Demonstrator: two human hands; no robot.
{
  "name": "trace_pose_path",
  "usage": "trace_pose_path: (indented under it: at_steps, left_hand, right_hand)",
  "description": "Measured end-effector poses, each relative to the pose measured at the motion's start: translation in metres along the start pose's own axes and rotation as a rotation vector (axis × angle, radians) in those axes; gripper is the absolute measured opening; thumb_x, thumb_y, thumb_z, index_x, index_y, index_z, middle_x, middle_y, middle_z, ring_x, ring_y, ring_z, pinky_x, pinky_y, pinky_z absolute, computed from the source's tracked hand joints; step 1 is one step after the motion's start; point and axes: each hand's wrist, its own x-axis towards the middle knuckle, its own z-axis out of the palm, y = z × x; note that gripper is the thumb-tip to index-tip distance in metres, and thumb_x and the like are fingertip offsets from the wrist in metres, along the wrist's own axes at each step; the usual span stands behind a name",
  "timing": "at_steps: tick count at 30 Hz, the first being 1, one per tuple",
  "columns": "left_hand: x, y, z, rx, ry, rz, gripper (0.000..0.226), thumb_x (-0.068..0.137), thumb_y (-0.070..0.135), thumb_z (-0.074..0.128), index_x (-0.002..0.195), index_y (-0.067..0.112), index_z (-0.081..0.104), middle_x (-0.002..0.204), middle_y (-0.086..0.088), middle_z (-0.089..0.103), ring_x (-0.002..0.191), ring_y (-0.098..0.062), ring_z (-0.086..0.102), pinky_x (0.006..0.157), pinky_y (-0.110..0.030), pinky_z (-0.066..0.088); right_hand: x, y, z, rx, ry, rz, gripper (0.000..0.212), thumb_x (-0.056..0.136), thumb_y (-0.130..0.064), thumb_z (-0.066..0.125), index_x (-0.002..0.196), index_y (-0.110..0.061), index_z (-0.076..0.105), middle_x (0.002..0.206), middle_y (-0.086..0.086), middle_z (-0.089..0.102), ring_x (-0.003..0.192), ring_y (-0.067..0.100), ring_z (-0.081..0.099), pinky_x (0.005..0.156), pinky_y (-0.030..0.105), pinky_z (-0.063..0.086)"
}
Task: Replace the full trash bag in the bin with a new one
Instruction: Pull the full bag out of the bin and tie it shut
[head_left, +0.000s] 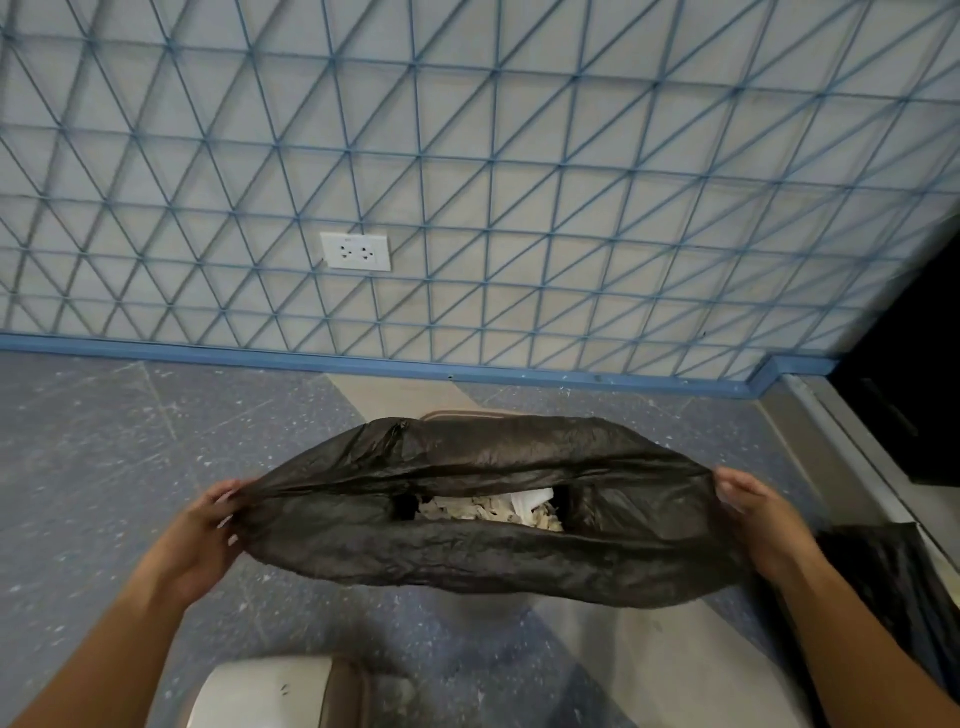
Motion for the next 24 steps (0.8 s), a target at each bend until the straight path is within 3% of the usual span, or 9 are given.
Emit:
trace_pose_path:
  at_steps: [5,7,9,11,13,15,20,22,24]
  left_hand:
    - [-0.016,-0.043,-0.025,-0.045,-0.055,0.088,0.052,0.097,0.046,0.028,0.14,0.02,0.043,0.128,-0.007,0.059,0.116,-0.028,0.057,0.101,-0.048,0.043]
    - [-0.005,-0.072,-0.036,-0.178,-0.223,0.183,0.06,0.099,0.044,0.016,0.15,0.011,0.016,0.153,-0.018,0.026,0.142,-0.035,0.023,0.117,-0.054,0.006]
    - [-0.002,-0.089,-0.016,-0.325,-0.483,0.152,0.061,0.1,0.039,0.018,0.15,0.006,0.005,0.156,-0.021,0.007,0.144,-0.038,0.007,0.116,-0.049,-0.009]
    - [-0.018,-0.081,0.022,-0.351,-0.443,0.142,0.06,0.1,0.035,0.024,0.149,0.004,0.01,0.156,-0.021,0.009,0.145,-0.034,0.009,0.119,-0.043,-0.004]
    - [-0.023,-0.059,0.061,-0.305,-0.275,0.129,0.052,0.096,0.033,0.045,0.139,0.003,0.043,0.151,-0.019,0.03,0.138,-0.029,0.033,0.117,-0.038,0.025]
    - [-0.012,-0.037,0.087,-0.326,-0.136,0.01,0.037,0.083,0.03,0.065,0.113,0.009,0.069,0.136,-0.015,0.054,0.117,-0.026,0.059,0.093,-0.036,0.053]
    - [0.013,-0.011,0.093,-0.206,0.305,0.118,0.046,0.093,0.012,0.055,0.137,0.004,0.044,0.137,-0.015,0.051,0.122,-0.03,0.053,0.101,-0.039,0.045]
    - [0.005,-0.009,0.084,-0.136,0.21,0.117,0.051,0.092,0.024,0.057,0.139,0.009,0.043,0.136,-0.011,0.053,0.122,-0.029,0.052,0.102,-0.041,0.042]
    - [-0.008,-0.018,0.074,-0.117,0.008,0.051,0.053,0.093,0.039,0.048,0.139,0.014,0.042,0.133,-0.007,0.054,0.126,-0.027,0.048,0.108,-0.043,0.036]
  right_hand:
    - [-0.037,0.048,-0.026,0.135,-0.033,0.17,0.05,0.083,-0.009,0.055,0.131,-0.02,0.044,0.087,-0.013,0.075,0.079,0.014,0.069,0.07,0.032,0.05]
    - [-0.063,0.067,-0.013,-0.059,-0.185,0.287,0.066,0.076,-0.001,0.064,0.131,-0.029,0.04,0.113,-0.007,0.066,0.095,0.023,0.057,0.079,0.038,0.038]
    - [-0.077,0.081,0.011,-0.156,-0.331,0.366,0.064,0.072,0.003,0.07,0.124,-0.025,0.044,0.117,-0.007,0.055,0.1,0.02,0.049,0.078,0.038,0.035]
    - [-0.074,0.083,0.037,0.022,-0.299,0.334,0.033,0.084,0.012,0.055,0.104,-0.014,0.055,0.11,0.0,0.058,0.087,0.02,0.051,0.071,0.036,0.037]
    - [-0.062,0.068,0.063,0.221,-0.234,0.203,0.022,0.083,0.003,0.058,0.1,-0.012,0.059,0.119,0.011,0.059,0.089,0.024,0.056,0.073,0.036,0.043]
    - [-0.051,0.041,0.082,0.362,-0.203,0.056,0.054,0.065,-0.021,0.077,0.114,-0.008,0.059,0.127,0.014,0.057,0.101,0.027,0.059,0.084,0.04,0.048]
    - [-0.036,0.007,0.085,0.302,0.084,0.079,0.053,0.088,-0.011,0.06,0.138,-0.009,0.041,0.137,0.015,0.051,0.107,0.029,0.053,0.094,0.046,0.044]
    - [-0.042,0.01,0.074,0.234,-0.014,0.125,0.052,0.089,-0.016,0.061,0.137,-0.013,0.042,0.139,0.013,0.049,0.11,0.029,0.051,0.098,0.05,0.041]
    - [-0.054,0.019,0.063,0.199,-0.208,0.197,0.077,0.072,-0.037,0.078,0.137,-0.018,0.042,0.14,0.007,0.049,0.12,0.027,0.047,0.099,0.052,0.037]
